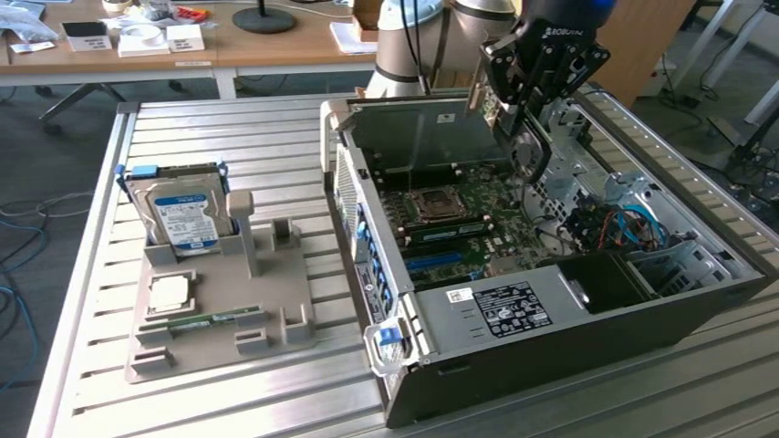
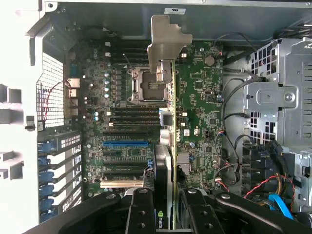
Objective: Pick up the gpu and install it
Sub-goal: 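Pick up the gpu and move the gpu toward the slot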
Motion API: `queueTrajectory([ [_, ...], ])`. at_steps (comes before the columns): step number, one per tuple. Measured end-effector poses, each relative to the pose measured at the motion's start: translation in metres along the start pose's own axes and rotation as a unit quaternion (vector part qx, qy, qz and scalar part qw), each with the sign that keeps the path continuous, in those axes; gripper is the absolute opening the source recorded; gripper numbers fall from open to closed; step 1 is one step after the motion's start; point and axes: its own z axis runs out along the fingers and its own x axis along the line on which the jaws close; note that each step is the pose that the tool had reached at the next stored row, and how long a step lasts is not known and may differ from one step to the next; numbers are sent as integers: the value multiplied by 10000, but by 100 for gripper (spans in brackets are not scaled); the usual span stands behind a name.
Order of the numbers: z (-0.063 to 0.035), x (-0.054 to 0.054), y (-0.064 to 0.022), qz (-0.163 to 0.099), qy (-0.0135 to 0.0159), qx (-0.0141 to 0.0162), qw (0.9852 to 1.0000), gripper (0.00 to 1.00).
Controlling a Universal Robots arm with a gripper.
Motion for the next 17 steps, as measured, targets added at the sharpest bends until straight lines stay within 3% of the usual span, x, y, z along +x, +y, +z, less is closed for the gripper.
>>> queueTrajectory([
  [17,4,-153,5,0,0,0,10000,27],
])
